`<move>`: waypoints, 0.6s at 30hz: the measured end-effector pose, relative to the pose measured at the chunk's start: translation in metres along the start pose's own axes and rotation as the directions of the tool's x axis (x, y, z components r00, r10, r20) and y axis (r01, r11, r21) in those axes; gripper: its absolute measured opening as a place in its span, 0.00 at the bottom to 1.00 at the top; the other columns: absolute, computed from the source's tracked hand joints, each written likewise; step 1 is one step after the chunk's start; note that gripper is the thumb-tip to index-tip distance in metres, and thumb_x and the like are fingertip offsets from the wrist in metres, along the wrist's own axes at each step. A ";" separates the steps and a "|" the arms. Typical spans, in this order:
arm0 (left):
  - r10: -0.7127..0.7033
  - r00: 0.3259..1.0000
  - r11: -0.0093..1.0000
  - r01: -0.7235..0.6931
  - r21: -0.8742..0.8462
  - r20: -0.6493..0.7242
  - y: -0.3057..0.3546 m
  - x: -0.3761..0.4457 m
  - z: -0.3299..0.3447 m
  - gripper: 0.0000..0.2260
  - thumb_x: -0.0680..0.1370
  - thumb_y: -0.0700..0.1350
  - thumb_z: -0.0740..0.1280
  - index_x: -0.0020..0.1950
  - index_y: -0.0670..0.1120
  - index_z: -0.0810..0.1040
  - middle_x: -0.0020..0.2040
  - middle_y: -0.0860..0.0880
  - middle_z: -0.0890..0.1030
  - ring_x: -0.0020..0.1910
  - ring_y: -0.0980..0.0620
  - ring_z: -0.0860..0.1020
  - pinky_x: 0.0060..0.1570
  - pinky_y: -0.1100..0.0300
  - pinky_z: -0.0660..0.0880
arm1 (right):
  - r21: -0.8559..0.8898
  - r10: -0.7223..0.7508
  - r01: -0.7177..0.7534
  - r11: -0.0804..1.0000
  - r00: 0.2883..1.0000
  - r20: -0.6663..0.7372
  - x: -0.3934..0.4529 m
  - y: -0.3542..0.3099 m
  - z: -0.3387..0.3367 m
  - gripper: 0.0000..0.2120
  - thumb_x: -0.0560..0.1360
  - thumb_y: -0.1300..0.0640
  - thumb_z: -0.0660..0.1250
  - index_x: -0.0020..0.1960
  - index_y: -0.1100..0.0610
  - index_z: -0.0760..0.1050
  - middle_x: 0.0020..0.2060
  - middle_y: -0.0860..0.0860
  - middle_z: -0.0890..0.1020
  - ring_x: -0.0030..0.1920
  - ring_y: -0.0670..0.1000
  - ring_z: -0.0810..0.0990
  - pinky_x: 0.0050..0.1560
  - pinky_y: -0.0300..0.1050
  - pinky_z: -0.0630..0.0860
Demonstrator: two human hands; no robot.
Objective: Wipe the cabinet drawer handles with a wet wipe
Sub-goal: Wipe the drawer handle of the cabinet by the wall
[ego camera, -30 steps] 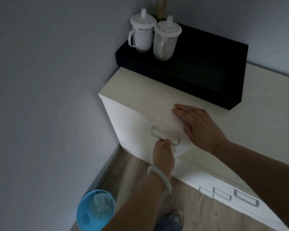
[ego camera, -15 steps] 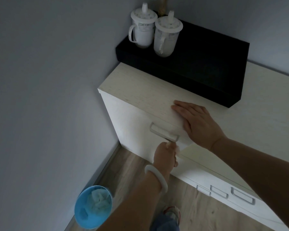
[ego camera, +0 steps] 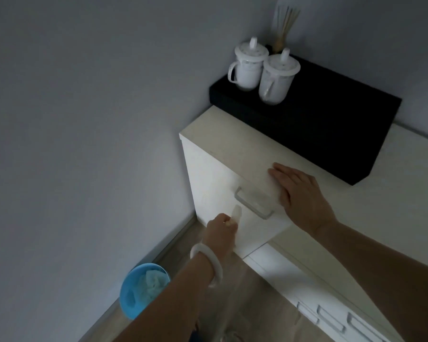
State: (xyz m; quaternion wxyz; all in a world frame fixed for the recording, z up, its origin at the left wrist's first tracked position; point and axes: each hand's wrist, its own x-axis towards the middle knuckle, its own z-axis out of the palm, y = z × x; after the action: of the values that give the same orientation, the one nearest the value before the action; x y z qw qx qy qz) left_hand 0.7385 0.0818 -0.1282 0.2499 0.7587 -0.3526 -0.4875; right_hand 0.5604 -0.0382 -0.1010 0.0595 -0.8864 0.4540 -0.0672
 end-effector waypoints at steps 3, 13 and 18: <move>-0.026 0.994 0.991 0.011 -0.133 -0.110 -0.001 -0.012 -0.007 0.07 0.79 0.41 0.61 0.50 0.44 0.78 0.48 0.40 0.82 0.42 0.44 0.80 0.49 0.45 0.79 | 0.057 0.001 0.000 0.998 1.000 -0.003 0.000 0.000 -0.002 0.25 0.78 0.51 0.47 0.73 0.51 0.67 0.72 0.47 0.69 0.70 0.46 0.66 0.69 0.45 0.59; 0.061 0.938 0.996 -0.078 -0.034 -0.340 0.002 -0.079 -0.042 0.07 0.78 0.43 0.68 0.56 0.46 0.76 0.46 0.51 0.80 0.38 0.59 0.77 0.34 0.74 0.70 | 0.536 -0.252 0.169 0.827 0.964 0.085 -0.045 -0.117 -0.016 0.19 0.77 0.45 0.63 0.65 0.51 0.74 0.60 0.46 0.78 0.60 0.47 0.76 0.61 0.43 0.75; 0.032 0.922 0.998 -0.050 -0.036 -0.385 -0.018 -0.116 -0.049 0.12 0.76 0.41 0.70 0.58 0.47 0.75 0.45 0.53 0.80 0.39 0.61 0.77 0.32 0.77 0.70 | 0.708 -0.169 -0.023 0.706 0.965 0.200 -0.057 -0.151 -0.015 0.05 0.74 0.54 0.70 0.43 0.53 0.75 0.36 0.46 0.80 0.36 0.43 0.77 0.37 0.26 0.68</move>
State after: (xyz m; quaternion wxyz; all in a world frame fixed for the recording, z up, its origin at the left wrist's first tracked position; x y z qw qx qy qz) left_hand 0.7567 0.1852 -0.0567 0.3414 0.8260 -0.3016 -0.3319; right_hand 0.6450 0.0946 -0.0647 0.4471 -0.8150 0.3467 -0.1254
